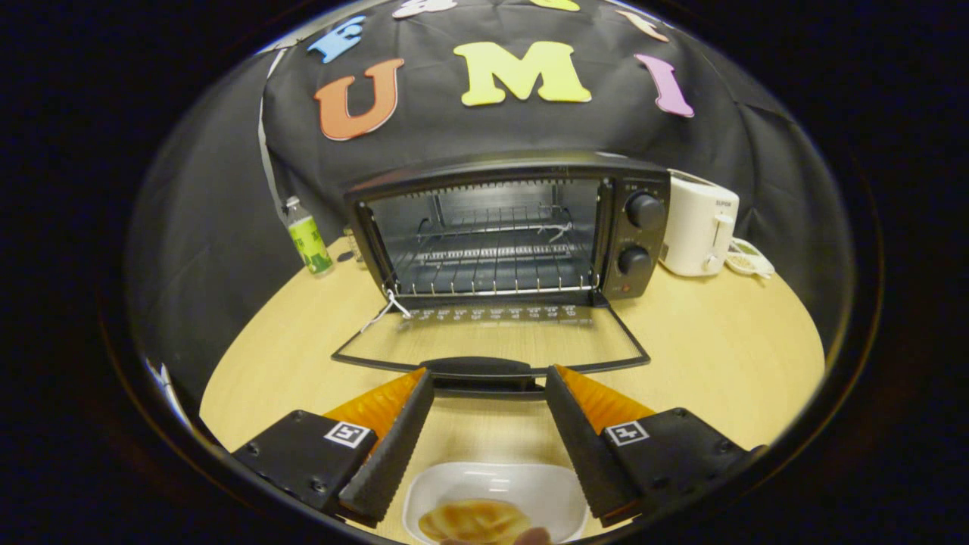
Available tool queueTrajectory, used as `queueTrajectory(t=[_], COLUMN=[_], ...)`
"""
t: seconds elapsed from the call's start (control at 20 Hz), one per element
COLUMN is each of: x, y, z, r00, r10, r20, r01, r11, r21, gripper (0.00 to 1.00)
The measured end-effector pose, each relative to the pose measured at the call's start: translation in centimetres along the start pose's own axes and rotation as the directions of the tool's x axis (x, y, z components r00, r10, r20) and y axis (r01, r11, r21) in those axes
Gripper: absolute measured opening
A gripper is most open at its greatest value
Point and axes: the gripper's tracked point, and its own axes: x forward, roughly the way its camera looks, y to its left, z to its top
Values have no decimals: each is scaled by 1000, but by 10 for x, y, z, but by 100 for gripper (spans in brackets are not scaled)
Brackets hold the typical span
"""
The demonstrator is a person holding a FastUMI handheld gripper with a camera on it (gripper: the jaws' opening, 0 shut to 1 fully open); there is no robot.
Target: Open the toaster oven, put the food inside, and close the toaster oven door.
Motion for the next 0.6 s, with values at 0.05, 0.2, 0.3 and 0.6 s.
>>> queueTrajectory(t=[0.05,0.2,0.3,0.6], x=[-1,-19,-42,-108], y=[1,0,5,2], z=[1,7,7,-12], r00=[1000,997,990,944], r10=[7,9,49,165], r20=[6,73,134,286], r01=[-7,-7,-42,-144], r11=[1000,1000,998,985], r21=[1,-28,-50,-94], gripper=[97,96,98,100])
